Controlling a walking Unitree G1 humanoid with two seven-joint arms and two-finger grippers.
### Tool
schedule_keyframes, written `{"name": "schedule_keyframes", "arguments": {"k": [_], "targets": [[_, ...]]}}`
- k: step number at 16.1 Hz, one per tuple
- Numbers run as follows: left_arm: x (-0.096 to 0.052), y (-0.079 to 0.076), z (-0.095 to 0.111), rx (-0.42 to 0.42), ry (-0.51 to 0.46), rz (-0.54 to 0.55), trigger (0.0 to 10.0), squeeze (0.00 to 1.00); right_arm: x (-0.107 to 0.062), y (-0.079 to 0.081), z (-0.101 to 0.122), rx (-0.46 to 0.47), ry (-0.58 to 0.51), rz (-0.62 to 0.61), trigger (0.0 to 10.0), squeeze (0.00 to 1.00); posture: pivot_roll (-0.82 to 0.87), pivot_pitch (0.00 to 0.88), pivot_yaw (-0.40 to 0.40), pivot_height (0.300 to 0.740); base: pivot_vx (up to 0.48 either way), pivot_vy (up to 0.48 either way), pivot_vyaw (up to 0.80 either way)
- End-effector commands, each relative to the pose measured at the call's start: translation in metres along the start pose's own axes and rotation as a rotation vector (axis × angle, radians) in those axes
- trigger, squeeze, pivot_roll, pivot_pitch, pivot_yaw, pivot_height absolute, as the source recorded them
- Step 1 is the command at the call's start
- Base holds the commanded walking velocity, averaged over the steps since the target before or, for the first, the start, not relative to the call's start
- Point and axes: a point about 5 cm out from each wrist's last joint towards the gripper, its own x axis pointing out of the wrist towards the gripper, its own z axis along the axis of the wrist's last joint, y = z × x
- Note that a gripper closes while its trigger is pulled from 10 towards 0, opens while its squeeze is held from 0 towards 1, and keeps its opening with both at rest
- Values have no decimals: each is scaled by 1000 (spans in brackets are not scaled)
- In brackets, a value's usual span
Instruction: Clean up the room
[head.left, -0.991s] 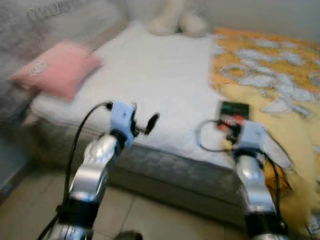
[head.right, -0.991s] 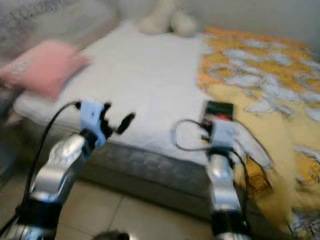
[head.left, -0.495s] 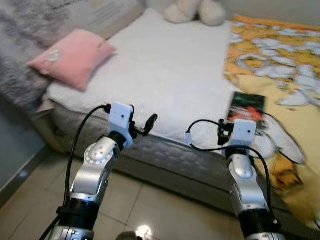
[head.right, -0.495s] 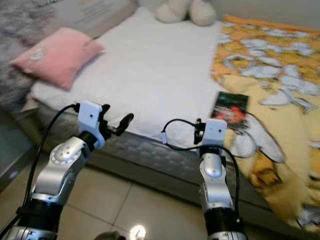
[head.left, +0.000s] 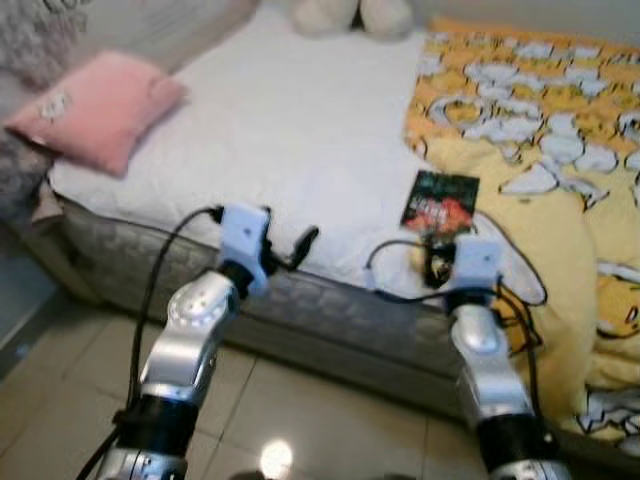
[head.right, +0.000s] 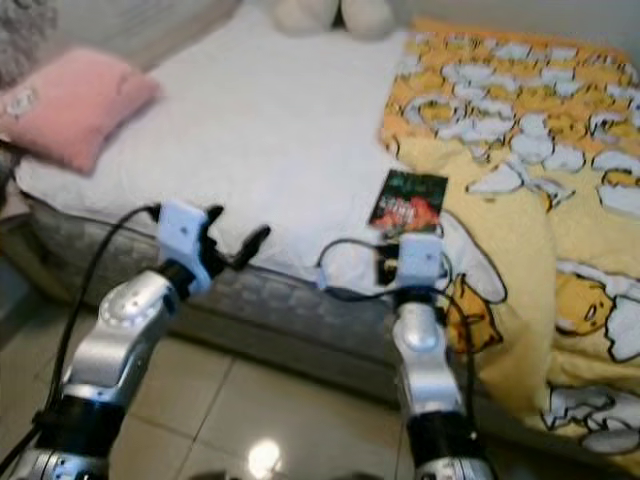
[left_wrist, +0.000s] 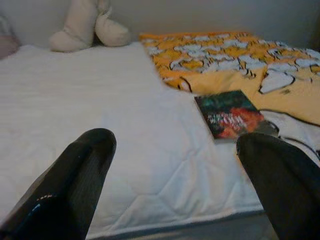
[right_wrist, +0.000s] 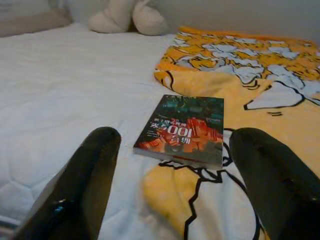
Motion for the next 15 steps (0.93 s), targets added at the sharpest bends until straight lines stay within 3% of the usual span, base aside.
{"name": "schedule_keyframes", "arguments": {"k": [1, 4, 10, 15], "targets": [[3, -5, 0, -8, 0, -6, 10000, 0, 3, -7, -1, -17, 14, -20, 10000, 0, 48, 0, 16, 740, 0, 0, 0], [5, -3, -1, -1, 4, 2, 10000, 0, 3, -6, -1, 6, 22, -13, 10000, 0, 48, 0, 14, 740, 0, 0, -181], [4, -9, 3, -4, -30, -42, 10000, 0, 1, -7, -2, 39, 22, -5, 10000, 0, 43, 0, 12, 740, 326, 351, -551], [5, -13, 2, 80, -19, -71, 10000, 0, -1, -7, -3, 56, 19, -4, 10000, 0, 37, 0, 15, 740, 458, 0, -556]]}}
